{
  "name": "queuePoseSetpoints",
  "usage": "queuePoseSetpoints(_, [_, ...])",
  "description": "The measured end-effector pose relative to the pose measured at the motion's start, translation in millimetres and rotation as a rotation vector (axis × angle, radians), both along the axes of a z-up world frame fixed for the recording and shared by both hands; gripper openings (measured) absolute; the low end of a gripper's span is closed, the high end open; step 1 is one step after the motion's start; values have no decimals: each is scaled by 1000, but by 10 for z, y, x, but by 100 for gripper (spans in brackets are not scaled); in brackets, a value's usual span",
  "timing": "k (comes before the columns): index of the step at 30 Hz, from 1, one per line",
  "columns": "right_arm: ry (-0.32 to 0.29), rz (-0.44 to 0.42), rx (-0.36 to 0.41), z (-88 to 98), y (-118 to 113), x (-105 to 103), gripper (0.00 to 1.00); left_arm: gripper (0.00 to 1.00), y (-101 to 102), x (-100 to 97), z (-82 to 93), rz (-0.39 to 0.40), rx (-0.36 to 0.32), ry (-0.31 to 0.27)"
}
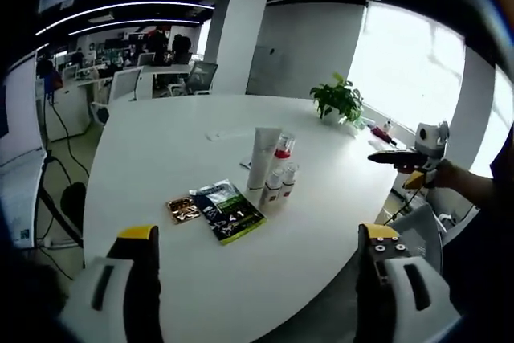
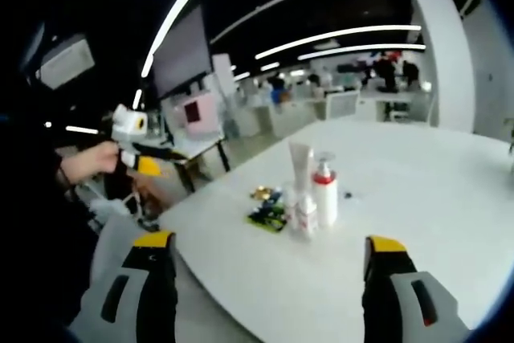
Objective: Arrange the skincare products in the storage area until every visible bottle or jar stands upright without overlapping.
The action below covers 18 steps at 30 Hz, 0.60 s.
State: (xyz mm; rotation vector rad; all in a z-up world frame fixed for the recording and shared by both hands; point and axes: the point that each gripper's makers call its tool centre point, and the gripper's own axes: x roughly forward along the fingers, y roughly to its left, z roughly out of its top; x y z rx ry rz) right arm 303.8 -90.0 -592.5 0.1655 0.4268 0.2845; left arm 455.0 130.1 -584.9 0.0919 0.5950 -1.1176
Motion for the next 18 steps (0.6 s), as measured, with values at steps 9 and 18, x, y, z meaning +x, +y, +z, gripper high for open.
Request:
queuePoseSetpoints(9, [-14,-15,5,24,-61,-19,99,96,-65,-18,-8,24,-41,29])
queuePoseSetpoints(18, [-17,-15,17,-10,-106,28,99,95,-123,-94,-7,31,-39,35])
